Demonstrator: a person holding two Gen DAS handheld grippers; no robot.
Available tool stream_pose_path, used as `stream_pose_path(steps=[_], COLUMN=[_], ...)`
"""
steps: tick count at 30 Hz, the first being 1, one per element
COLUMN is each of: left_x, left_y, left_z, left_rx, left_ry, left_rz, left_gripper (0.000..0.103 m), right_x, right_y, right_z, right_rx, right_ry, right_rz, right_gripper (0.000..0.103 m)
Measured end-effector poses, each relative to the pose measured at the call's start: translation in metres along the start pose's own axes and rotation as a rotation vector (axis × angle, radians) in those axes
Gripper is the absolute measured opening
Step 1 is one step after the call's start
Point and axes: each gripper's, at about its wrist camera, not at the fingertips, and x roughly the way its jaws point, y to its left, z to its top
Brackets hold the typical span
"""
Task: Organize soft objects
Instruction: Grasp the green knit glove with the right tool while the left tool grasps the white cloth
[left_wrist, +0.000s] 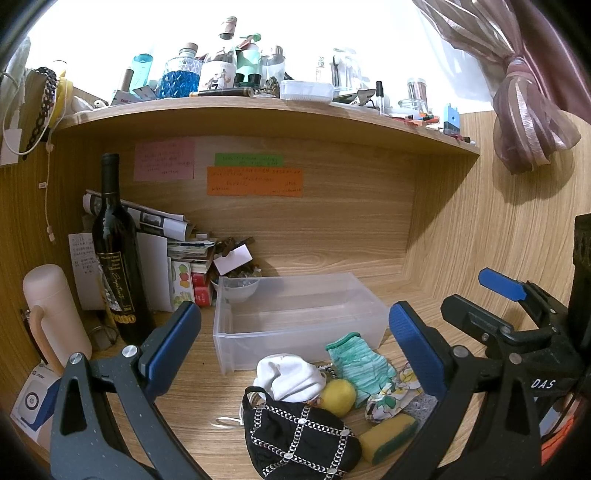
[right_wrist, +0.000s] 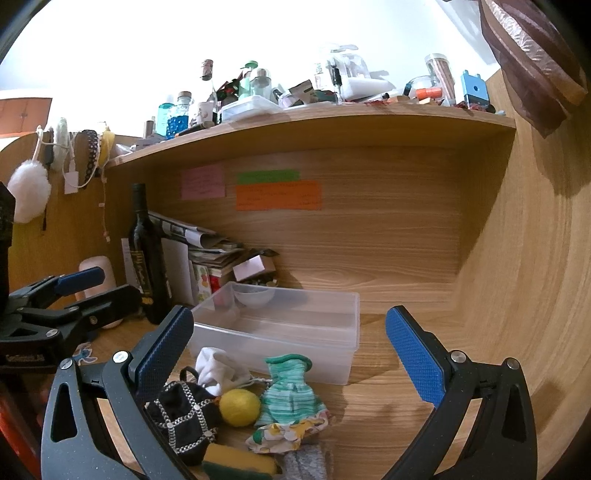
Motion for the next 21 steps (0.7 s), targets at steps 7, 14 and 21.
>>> stream_pose_path(steps=[7, 14, 21], left_x=[0.011, 0.031, 0.071], left_y=[0.003, 0.018, 0.040], left_z=[-0.004, -0.021, -0.045], left_rx=[-0.012, -0.038, -0.086], left_ry=[0.035, 0.113, 0.292], left_rz=[-0.002, 0.026, 0.014], left_gripper=[0.103, 0.103, 0.082], right_x=[0.006, 0.021, 0.049], right_y=[-0.006, -0.021, -0.032], right_z=[-0.005, -0.024, -0.050], right_rx=[0.026, 0.038, 0.055], right_ry=[0.023, 0.106, 0.280], right_rz=[0.023, 0.013, 0.061], right_gripper=[0.103, 0.086, 0.062])
